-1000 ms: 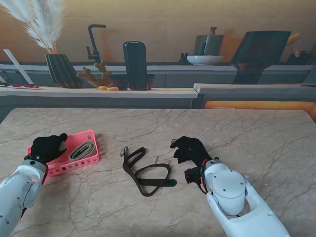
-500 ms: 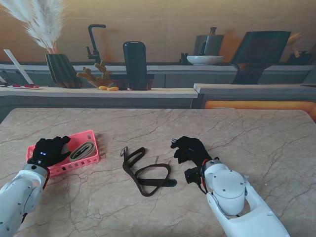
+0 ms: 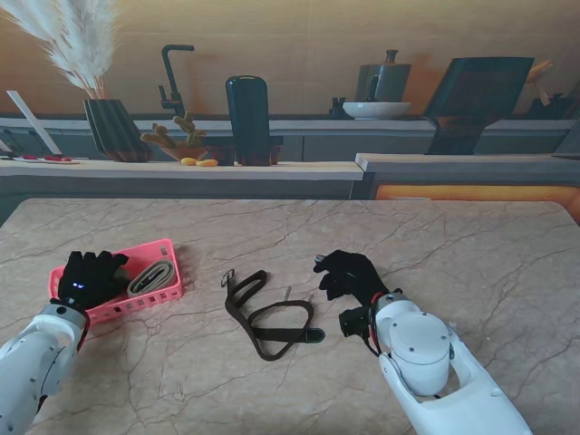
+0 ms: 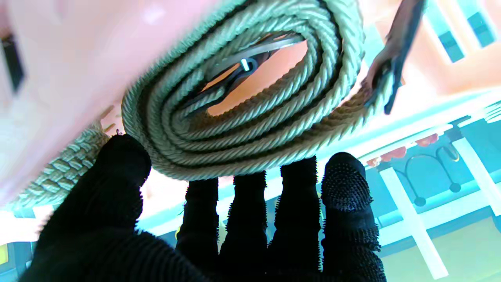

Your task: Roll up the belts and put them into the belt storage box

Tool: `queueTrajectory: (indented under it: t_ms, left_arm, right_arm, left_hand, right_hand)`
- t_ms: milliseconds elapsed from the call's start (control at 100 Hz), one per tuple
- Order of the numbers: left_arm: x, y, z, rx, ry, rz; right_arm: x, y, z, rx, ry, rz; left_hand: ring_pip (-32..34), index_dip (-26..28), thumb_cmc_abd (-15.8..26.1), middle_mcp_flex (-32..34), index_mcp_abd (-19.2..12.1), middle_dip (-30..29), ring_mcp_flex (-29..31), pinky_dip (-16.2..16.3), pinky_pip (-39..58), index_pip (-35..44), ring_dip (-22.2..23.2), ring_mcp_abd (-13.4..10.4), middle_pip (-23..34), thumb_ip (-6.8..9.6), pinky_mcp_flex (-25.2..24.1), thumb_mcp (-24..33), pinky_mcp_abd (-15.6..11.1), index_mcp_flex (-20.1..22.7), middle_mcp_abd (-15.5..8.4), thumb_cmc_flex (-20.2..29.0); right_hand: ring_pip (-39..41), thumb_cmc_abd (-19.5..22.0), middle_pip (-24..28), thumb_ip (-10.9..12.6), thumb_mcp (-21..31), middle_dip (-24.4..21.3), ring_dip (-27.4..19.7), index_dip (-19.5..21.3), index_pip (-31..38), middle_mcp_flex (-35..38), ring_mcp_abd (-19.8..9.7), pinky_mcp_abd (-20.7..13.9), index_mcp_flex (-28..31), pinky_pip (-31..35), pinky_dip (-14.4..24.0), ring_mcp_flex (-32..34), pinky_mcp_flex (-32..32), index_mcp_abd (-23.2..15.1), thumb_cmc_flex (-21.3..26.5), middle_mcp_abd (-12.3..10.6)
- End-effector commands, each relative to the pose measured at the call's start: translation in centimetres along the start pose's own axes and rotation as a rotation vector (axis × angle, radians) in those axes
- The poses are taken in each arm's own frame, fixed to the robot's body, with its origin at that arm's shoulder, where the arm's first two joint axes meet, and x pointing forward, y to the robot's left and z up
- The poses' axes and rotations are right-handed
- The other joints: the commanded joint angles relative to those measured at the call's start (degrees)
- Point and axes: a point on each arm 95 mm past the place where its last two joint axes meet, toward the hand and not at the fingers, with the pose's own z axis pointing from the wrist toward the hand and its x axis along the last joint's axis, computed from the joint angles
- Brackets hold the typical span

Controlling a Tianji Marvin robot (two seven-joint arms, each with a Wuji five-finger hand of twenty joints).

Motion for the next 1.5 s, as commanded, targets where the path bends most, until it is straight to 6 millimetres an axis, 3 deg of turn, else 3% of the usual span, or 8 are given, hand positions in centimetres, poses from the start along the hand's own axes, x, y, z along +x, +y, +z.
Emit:
queueTrajectory:
  t_ms: [0, 310, 400, 420, 460, 840, 1100, 1490]
  left_arm:
    - [0.7, 0.3, -0.3, -0.009, 0.002, -0.013]
    - [1.1, 0.1, -0.4, 0.008, -0.017, -0.08]
    - [1.1, -0.4, -0.5, 0.044, -0.01, -0.091]
    - [1.2, -0.5, -0.6, 0.053, -0.007, -0.094]
    - [1.2, -0.8, -0.6, 0.072, -0.002, -0.098]
    - [2.2, -4.4, -1.2, 0.211, 0.053, -0.25]
    - [5.1, -7.3, -1.1, 0.271, 0.139, -0.489]
    - [11.4, -10.0, -0.4, 0.203, 0.288, -0.844]
  right_arm:
    - [0.0, -0.3, -0.1, 0.001, 0.006, 0.007]
    - [0.0, -0.3, -0.1, 0.001, 0.008, 0.007]
    - [0.0, -0.3, -0.1, 0.005, 0.008, 0.008]
    - [0.0, -0.3, -0.1, 0.005, 0.008, 0.007]
    - [0.0, -0.2, -0.1, 0.006, 0.01, 0.005]
    - [0.0, -0.1, 0.0, 0.004, 0.048, -0.031]
    - [0.0, -0.1, -0.1, 0.009, 0.122, -0.114]
    - [-0.4, -0.4, 0.0, 0.057, 0.214, -0.305]
  left_hand:
    - [-2.8, -0.7, 3.1, -2.6, 0.5, -1.8, -3.1, 1.6, -2.6, -2.4, -1.4, 0.9, -2.8, 1.43, -3.1, -3.6, 1.6, -2.0, 1.2, 1.1]
    - [-7.1, -1.4, 9.0, -5.5, -0.4, -6.4, -7.7, 3.2, -8.9, -5.3, -4.0, 1.3, -6.6, 2.22, -8.2, -14.6, 2.1, -2.6, 0.8, 4.4]
    - [-9.5, -1.2, 9.2, -6.7, -0.5, -8.1, -9.3, 0.8, -12.8, -5.2, -5.8, 1.5, -8.2, 2.26, -9.9, -14.6, 2.3, -3.1, 0.5, 5.0]
    - [-9.9, -1.2, 9.2, -7.1, -0.6, -8.6, -8.3, 0.3, -13.5, -5.2, -6.5, -2.8, -8.6, 2.28, -10.3, -14.6, 2.2, -3.2, 0.5, 5.1]
    - [-11.1, -1.2, 9.0, -7.6, -0.6, -9.5, -8.2, -0.5, -14.7, -5.2, -7.8, -4.6, -9.2, 2.3, -11.1, -14.6, 2.3, -3.3, 0.4, 5.1]
    - [-17.6, -2.5, 8.6, -7.4, -0.8, -17.7, -10.6, -7.6, -23.7, -7.1, -13.8, -4.3, -14.4, 2.3, -14.1, -14.7, 0.8, -2.0, 1.5, 5.0]
    - [-20.6, -3.4, 7.1, -6.1, -0.3, -20.6, -10.9, -14.0, -29.7, -8.9, -17.4, -2.9, -17.1, 2.32, -13.3, -14.7, -3.0, -1.0, 2.9, 4.8]
    - [-21.2, -4.1, 3.6, -4.7, 0.1, -21.3, -10.8, -15.9, -30.9, -10.3, -18.6, -1.9, -17.7, 2.35, -13.3, -14.3, -2.5, 1.2, 3.5, 6.4]
  right_hand:
    - [0.4, 1.4, -0.1, 2.1, -1.1, -0.2, 0.0, 0.5, 0.1, 1.5, -0.3, -0.6, 1.5, 0.2, -0.1, -0.8, -0.2, -1.9, 1.5, 1.1]
    - [0.4, 1.5, -0.1, 2.2, -1.1, -0.2, 0.0, 0.5, 0.1, 1.4, -0.3, -0.6, 1.6, 0.2, -0.1, -0.8, -0.2, -2.0, 1.5, 1.1]
    - [0.4, 1.5, -0.1, 2.2, -1.2, -0.2, 0.0, 0.5, 0.1, 1.4, -0.2, -0.6, 1.5, 0.2, -0.1, -0.8, -0.2, -1.9, 1.5, 1.1]
    - [0.4, 1.5, -0.1, 2.2, -1.2, -0.2, 0.0, 0.5, 0.1, 1.4, -0.2, -0.6, 1.6, 0.2, -0.1, -0.8, -0.2, -1.9, 1.4, 1.2]
    - [0.4, 1.5, -0.1, 2.2, -1.2, -0.2, 0.0, 0.5, 0.1, 1.4, -0.2, -0.6, 1.6, 0.2, -0.1, -0.9, -0.2, -2.0, 1.4, 1.2]
    - [0.3, 1.1, -0.2, 2.4, -1.2, -0.3, 0.0, 0.6, -0.3, 1.2, -0.3, -0.5, 1.6, 0.0, -0.2, -1.0, -0.4, -2.0, 0.9, 1.1]
    - [-1.2, -1.9, -1.2, 2.2, 1.4, -0.6, -0.4, 1.0, -1.3, 0.0, -1.2, -0.6, 0.5, -1.1, -0.4, -2.1, -0.6, -3.2, -2.0, 0.3]
    - [-9.5, -5.4, -6.2, 1.8, 6.7, -2.0, -2.9, 3.7, -6.0, -4.5, -2.9, 0.4, -2.2, -7.6, -1.5, -5.6, -2.1, -4.8, -7.0, -1.1]
